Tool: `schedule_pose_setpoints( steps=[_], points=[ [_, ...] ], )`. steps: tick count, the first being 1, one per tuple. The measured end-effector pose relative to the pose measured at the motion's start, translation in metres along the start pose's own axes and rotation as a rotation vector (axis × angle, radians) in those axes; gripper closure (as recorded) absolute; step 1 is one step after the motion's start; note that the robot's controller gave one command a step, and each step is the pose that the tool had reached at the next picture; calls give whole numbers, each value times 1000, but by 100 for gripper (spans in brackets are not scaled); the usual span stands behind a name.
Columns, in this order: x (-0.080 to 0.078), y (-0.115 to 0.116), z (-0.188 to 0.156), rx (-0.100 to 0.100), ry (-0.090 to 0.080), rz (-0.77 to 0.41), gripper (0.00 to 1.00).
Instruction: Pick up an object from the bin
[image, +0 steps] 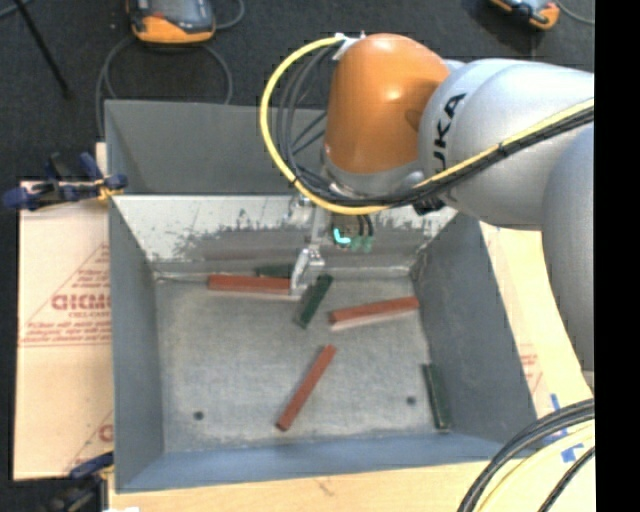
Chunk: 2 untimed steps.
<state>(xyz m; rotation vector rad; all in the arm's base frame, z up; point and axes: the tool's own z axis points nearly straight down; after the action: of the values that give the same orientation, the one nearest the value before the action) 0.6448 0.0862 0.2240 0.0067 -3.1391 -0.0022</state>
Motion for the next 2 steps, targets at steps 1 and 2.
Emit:
schedule_pose_setpoints(
  steps=[1,2],
  points=[
    [-2,0,-4,-1,-8,1,0],
    [9,-8,35,-1,-15,44,0]
  ],
)
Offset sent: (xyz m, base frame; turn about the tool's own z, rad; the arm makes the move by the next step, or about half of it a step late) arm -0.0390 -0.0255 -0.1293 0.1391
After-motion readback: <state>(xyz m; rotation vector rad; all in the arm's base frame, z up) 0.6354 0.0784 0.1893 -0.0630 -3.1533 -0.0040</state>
